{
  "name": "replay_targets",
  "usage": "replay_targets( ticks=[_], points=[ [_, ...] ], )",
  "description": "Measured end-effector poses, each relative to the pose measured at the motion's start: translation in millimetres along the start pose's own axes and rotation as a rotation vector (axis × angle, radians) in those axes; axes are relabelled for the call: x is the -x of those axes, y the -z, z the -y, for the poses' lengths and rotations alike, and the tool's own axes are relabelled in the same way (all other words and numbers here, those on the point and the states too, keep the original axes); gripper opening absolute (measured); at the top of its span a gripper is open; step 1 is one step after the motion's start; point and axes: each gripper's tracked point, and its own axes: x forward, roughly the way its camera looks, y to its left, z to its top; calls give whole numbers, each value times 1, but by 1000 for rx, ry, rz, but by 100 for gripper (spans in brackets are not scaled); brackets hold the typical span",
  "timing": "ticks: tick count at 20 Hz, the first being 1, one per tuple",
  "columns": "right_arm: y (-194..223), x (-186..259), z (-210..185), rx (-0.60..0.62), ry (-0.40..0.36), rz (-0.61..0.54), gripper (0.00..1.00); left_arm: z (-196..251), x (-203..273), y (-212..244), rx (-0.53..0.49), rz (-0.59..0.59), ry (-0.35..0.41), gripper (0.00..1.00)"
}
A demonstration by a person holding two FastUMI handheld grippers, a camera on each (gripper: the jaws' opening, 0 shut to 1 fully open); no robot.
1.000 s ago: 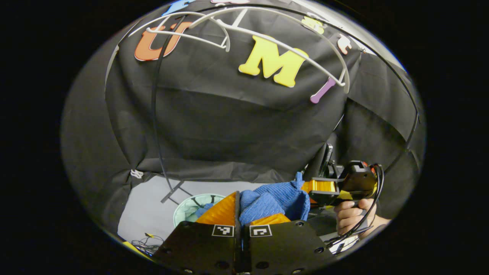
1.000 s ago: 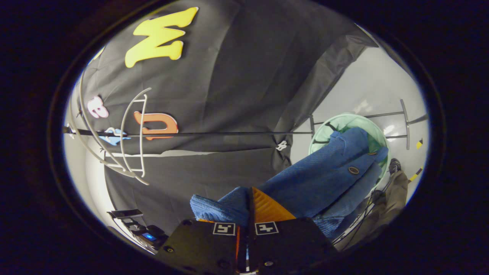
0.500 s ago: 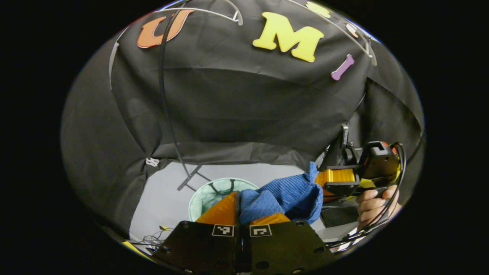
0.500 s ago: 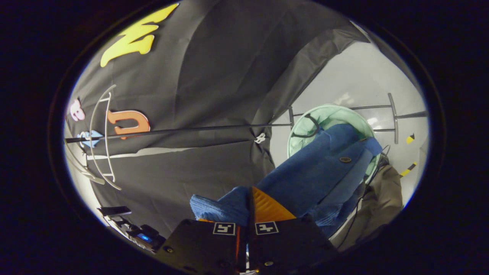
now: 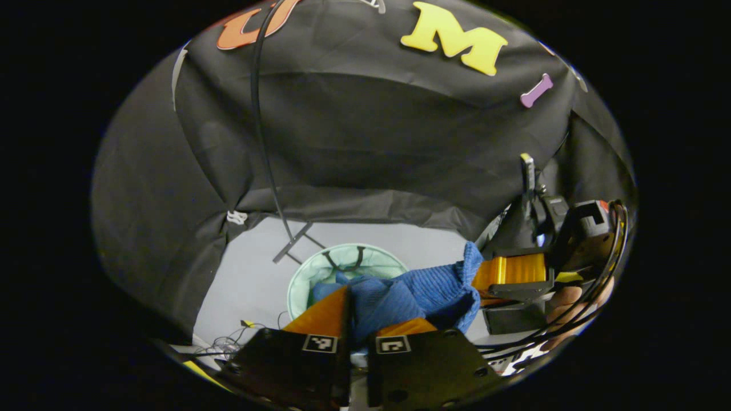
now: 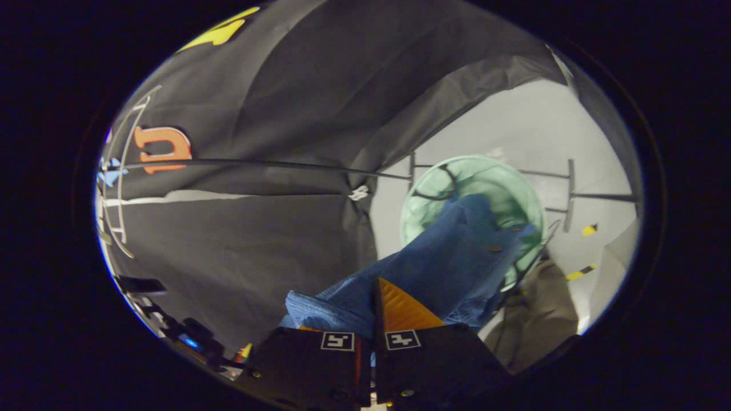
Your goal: Grasp the clothes on the hanger with both hands and then place them into the laundry hamper below.
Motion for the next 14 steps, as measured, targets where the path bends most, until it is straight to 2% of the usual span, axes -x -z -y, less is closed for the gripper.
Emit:
replay_targets(
  ticks=[2,3,5,6,7,8,9,10,11,12,14],
  points=[
    [-6,4,32,86,163,7,8,-2,-5,14,34,-55,5,24],
    [-6,8,39,105,193,-2,22,0,-4,17,52,-78,17,42],
    [2,18,46,120,230,-16,37,-3,-7,18,70,-98,15,76],
    [-2,26,48,150,254,-6,54,-6,-5,19,74,-96,3,93],
    [-7,37,52,192,285,16,63,-9,-1,18,78,-91,-3,100],
    [-11,48,53,236,308,45,67,-11,4,17,84,-83,-4,94],
    [-15,59,50,274,319,80,71,-12,12,15,88,-74,-5,100],
    [-11,68,46,307,322,117,70,-13,21,12,89,-58,-6,95],
    [-7,77,42,339,321,156,71,-15,29,8,87,-37,-12,100],
    [1,86,40,370,314,198,72,-17,37,6,78,-14,-16,95],
    [15,108,29,424,308,287,72,-21,58,0,48,37,-31,98]
  ],
)
